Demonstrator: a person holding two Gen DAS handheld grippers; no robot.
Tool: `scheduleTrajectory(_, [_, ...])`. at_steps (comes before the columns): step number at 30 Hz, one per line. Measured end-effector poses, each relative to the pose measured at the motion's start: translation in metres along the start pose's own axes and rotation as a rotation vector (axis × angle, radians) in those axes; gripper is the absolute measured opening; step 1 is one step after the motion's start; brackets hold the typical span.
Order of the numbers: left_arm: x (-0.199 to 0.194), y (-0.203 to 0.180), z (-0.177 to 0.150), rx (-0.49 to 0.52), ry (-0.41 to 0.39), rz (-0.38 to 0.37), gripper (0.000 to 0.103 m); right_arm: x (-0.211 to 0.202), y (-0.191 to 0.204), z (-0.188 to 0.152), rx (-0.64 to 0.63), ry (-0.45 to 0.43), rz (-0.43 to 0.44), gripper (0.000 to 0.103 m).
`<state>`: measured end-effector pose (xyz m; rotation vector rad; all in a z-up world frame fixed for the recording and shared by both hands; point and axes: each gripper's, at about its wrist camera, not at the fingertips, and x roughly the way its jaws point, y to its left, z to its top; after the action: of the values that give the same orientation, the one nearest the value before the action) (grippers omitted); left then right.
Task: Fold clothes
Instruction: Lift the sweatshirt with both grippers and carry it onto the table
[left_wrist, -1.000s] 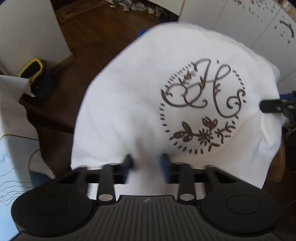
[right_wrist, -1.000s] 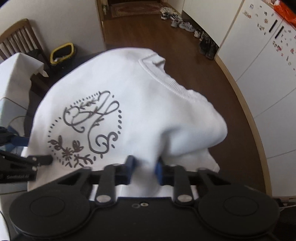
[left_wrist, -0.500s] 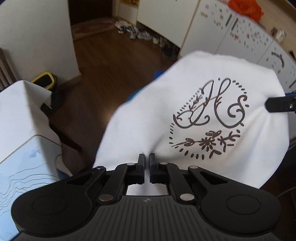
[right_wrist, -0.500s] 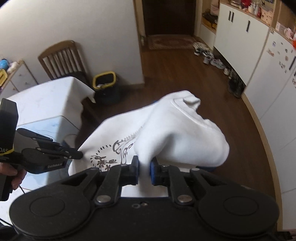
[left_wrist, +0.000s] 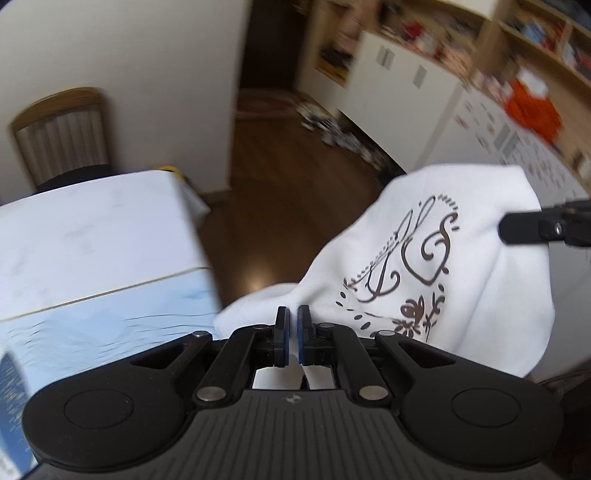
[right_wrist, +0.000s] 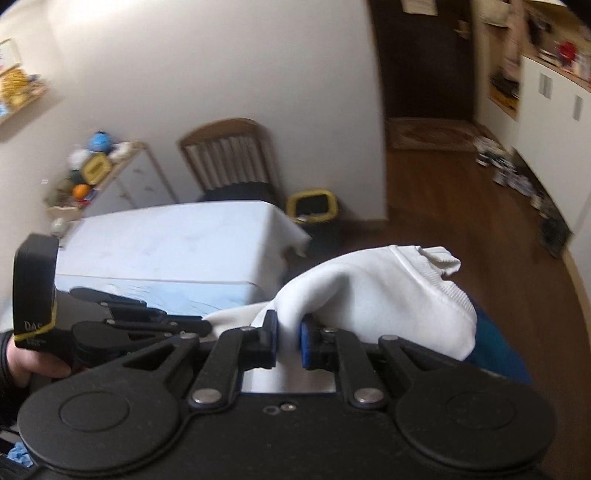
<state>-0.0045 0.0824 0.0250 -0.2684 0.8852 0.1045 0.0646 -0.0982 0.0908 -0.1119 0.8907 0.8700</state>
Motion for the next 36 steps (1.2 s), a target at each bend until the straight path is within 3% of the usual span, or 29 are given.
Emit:
scheduleTrajectory(7, [-0.082, 0.107, -0.03, -0.11, -0.086, 0.129, 0.002, 0.054, 0.135, 0.025, -0.151, 0.007, 0.118, 0.103])
scheduleTrajectory(15, [-0.146, 0.273, -0.096, -0.233, -0.03, 0.24, 0.002, 0.172, 0.334, 0.014, -0.217, 0.155, 0.212, 0.103])
scheduleTrajectory(22, [-0.217, 0.389, -0.144, -0.327, -0.032, 0.363, 0.002, 0.227, 0.472, 0.004, -0.255, 0.22, 0.307, 0.103])
scheduleTrajectory(26, [-0.256, 0.429, -0.164, -0.377, -0.035, 0.451, 0.002, 0.241, 0.54, 0.004, -0.331, 0.233, 0.38, 0.103])
scheduleTrajectory(30, [-0.281, 0.443, -0.174, -0.421, -0.026, 0.52, 0.002, 0.254, 0.574, 0.003, -0.375, 0.251, 0.429, 0.103])
scheduleTrajectory(33, [-0.266, 0.427, -0.177, -0.415, 0.012, 0.512, 0.002, 0.272, 0.576, -0.003, -0.39, 0.272, 0.424, 0.103])
scheduleTrajectory(36, [-0.244, 0.405, -0.186, -0.423, 0.055, 0.492, 0.002, 0.302, 0.555, -0.013, -0.398, 0.31, 0.365, 0.103])
